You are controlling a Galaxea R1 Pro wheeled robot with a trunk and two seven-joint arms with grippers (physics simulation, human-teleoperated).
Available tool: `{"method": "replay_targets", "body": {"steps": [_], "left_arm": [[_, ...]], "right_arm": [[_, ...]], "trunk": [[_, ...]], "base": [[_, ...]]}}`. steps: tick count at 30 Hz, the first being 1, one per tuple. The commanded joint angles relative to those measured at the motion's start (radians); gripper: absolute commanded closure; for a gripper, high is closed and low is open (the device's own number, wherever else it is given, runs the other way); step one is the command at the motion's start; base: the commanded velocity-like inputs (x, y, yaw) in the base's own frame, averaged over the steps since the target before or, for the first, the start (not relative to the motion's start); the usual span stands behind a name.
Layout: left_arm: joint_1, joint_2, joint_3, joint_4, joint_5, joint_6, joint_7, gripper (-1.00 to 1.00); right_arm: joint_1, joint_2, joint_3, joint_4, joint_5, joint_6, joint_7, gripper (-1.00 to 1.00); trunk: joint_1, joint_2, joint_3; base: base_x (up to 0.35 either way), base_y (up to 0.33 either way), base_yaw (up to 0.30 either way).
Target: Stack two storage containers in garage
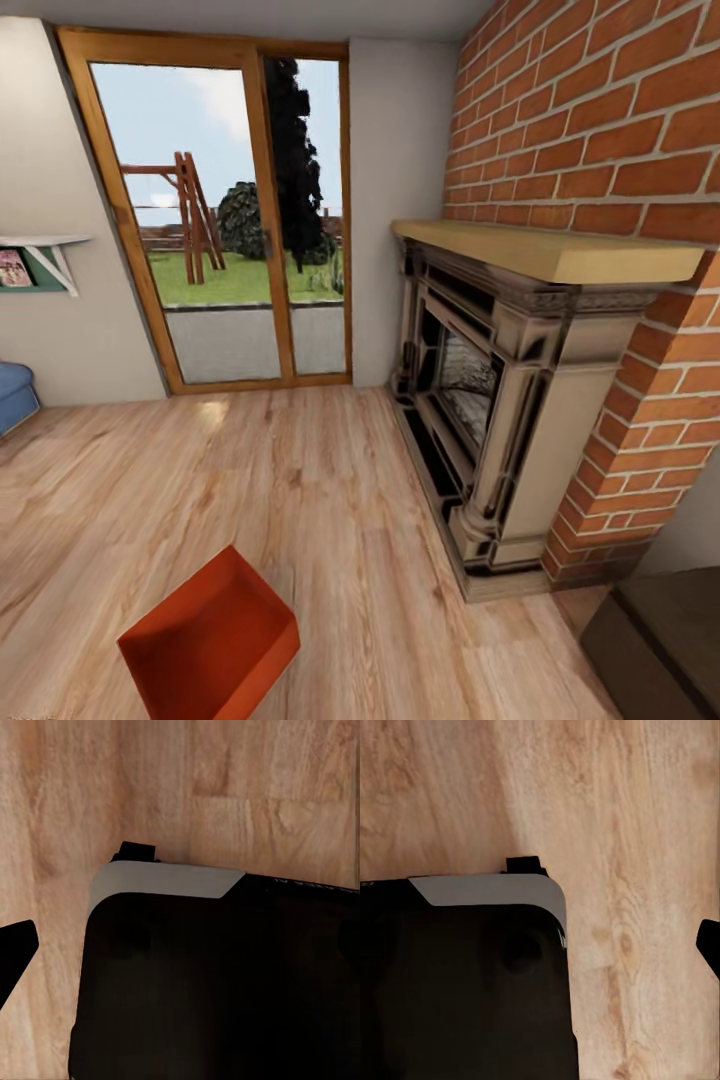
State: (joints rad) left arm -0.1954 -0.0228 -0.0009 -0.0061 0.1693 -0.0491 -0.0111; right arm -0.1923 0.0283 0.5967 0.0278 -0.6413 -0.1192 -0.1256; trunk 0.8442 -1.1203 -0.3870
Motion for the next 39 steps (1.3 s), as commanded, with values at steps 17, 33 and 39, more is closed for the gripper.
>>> {"method": "replay_targets", "body": {"steps": [17,33,39], "left_arm": [[-0.001,0.001,0.000,0.002,0.010,-0.005,-0.001,-1.00],[-0.001,0.001,0.000,0.002,0.010,-0.005,-0.001,-1.00],[-0.001,0.001,0.001,0.001,0.010,-0.005,-0.001,-1.00]], "right_arm": [[-0.001,0.001,0.008,0.003,-0.008,-0.005,0.000,-1.00],[-0.001,0.001,0.008,0.003,-0.008,-0.005,0.000,-1.00],[-0.001,0.001,0.008,0.003,-0.008,-0.005,-0.001,-1.00]], "trunk": [[0.001,-0.001,-0.001],[0.001,-0.001,-0.001],[0.001,-0.001,-0.001]], "base": [[0.176,-0.068,0.270],[0.011,0.000,0.271],[0.150,-0.100,0.271]]}}
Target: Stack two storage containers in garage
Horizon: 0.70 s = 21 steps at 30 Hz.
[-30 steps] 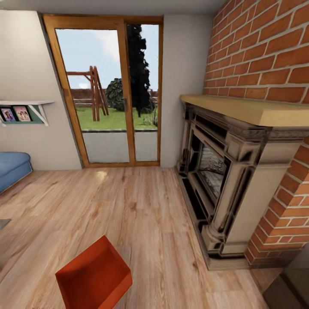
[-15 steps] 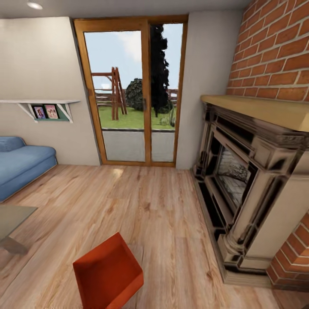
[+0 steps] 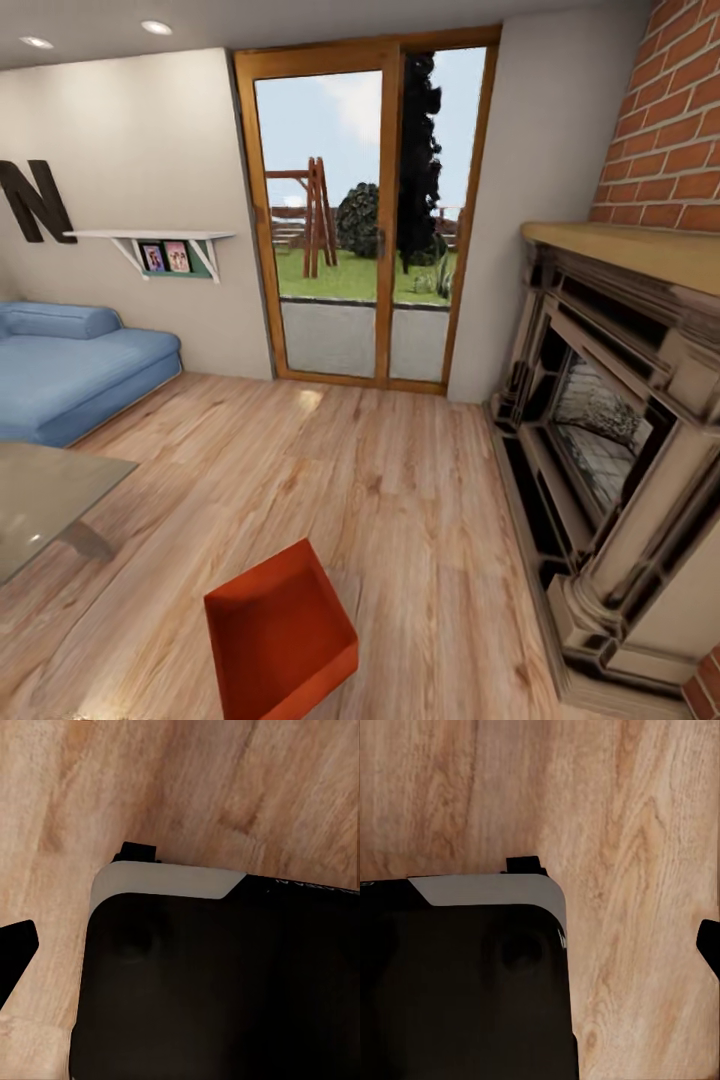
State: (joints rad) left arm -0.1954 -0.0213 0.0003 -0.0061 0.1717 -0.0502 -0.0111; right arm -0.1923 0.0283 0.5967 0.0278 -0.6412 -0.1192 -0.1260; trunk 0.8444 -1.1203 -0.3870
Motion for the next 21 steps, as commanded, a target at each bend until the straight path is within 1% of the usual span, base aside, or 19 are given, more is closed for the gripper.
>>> {"method": "replay_targets", "body": {"steps": [1,21], "left_arm": [[-0.001,0.000,-0.001,0.002,0.008,-0.004,-0.001,-1.00],[-0.001,0.000,-0.001,0.002,0.008,-0.004,-0.001,-1.00]], "right_arm": [[-0.001,0.001,0.008,0.003,-0.008,-0.005,-0.001,-1.00],[-0.001,0.001,0.008,0.003,-0.008,-0.005,0.000,-1.00]], "trunk": [[0.000,-0.001,-0.001],[0.000,-0.001,-0.001]], "base": [[0.191,-0.137,0.270],[0.198,-0.142,0.270]]}}
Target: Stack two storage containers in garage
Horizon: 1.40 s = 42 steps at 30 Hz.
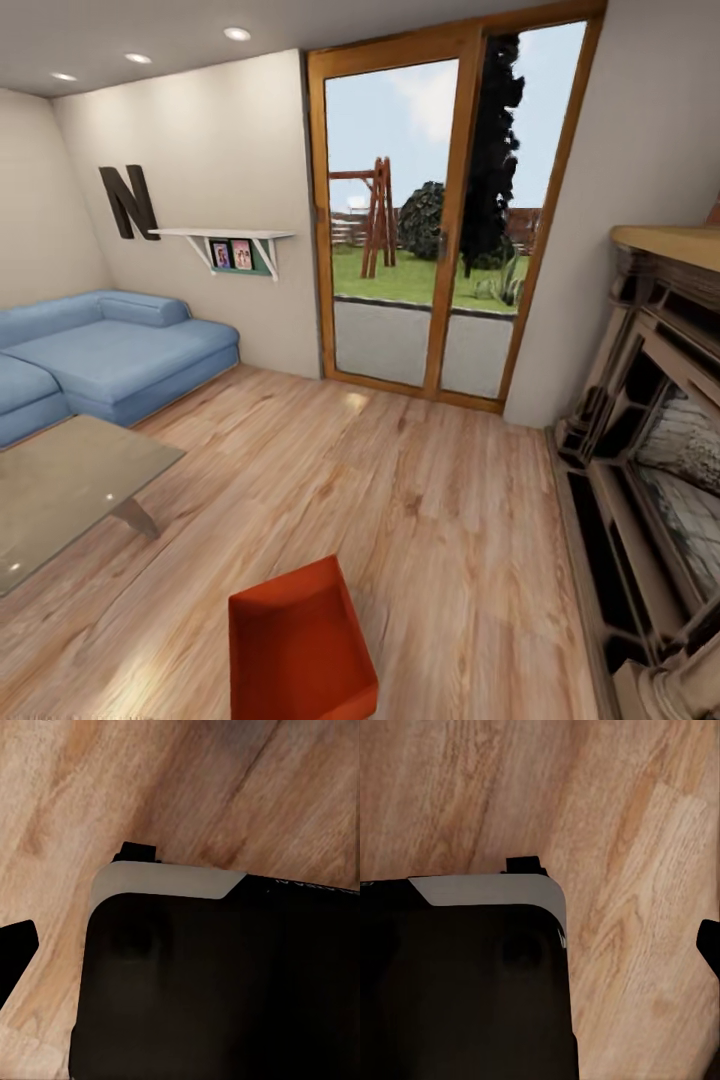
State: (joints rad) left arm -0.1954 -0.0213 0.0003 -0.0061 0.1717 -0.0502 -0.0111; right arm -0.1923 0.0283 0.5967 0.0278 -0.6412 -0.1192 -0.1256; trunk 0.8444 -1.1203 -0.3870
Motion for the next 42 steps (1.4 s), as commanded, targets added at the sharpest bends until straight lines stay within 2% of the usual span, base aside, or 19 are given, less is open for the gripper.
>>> {"method": "replay_targets", "body": {"steps": [1,29,42], "left_arm": [[-0.001,0.000,-0.001,0.002,0.008,-0.004,-0.001,-1.00],[-0.001,0.000,-0.001,0.002,0.008,-0.004,-0.001,-1.00],[-0.001,0.001,0.001,0.002,0.009,-0.004,-0.001,-1.00]], "right_arm": [[-0.001,0.001,0.008,0.003,-0.008,-0.005,-0.001,-1.00],[-0.001,0.001,0.008,0.003,-0.008,-0.005,-0.001,-1.00],[-0.001,0.001,0.008,0.003,-0.008,-0.005,0.000,-1.00]], "trunk": [[0.000,-0.001,-0.001],[0.000,-0.001,-0.001],[0.000,-0.001,-0.001]], "base": [[0.198,-0.143,0.270],[0.186,-0.132,0.270],[0.044,-0.021,0.215]]}}
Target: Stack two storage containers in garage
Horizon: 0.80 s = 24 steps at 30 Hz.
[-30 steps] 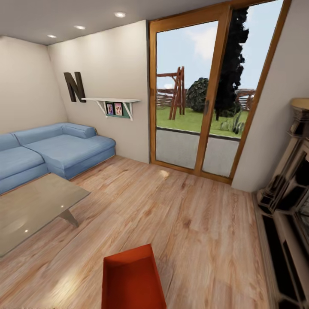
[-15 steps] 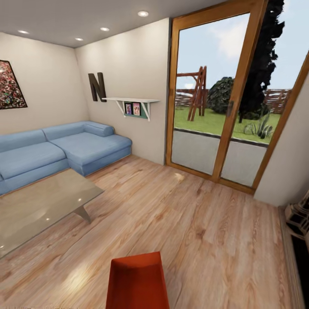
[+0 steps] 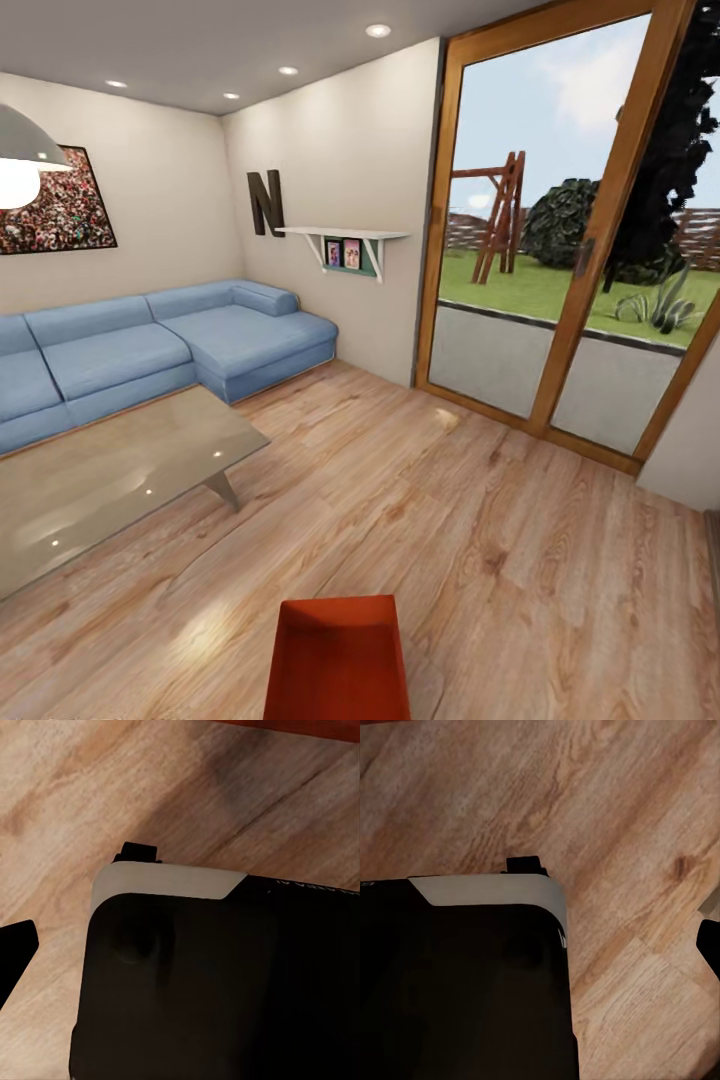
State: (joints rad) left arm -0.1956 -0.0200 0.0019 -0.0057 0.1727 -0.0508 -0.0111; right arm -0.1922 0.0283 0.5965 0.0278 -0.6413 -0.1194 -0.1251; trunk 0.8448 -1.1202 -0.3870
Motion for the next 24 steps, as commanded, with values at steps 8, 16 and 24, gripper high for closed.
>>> {"method": "replay_targets", "body": {"steps": [8,16,24], "left_arm": [[-0.001,0.000,0.000,0.001,0.008,-0.004,-0.001,-1.00],[-0.001,0.000,0.000,0.001,0.008,-0.003,-0.001,-1.00],[-0.001,0.002,0.000,0.001,0.008,-0.004,-0.001,-1.00]], "right_arm": [[-0.001,0.001,0.008,0.003,-0.007,-0.005,-0.001,-1.00],[-0.001,0.001,0.008,0.003,-0.006,-0.005,-0.001,-1.00],[-0.001,-0.001,0.008,0.003,-0.006,-0.005,-0.001,-1.00]], "trunk": [[0.000,-0.001,-0.001],[0.000,-0.001,-0.001],[0.000,-0.001,-0.001]], "base": [[0.000,0.000,0.052],[0.000,0.000,0.241],[0.000,0.000,0.107]]}}
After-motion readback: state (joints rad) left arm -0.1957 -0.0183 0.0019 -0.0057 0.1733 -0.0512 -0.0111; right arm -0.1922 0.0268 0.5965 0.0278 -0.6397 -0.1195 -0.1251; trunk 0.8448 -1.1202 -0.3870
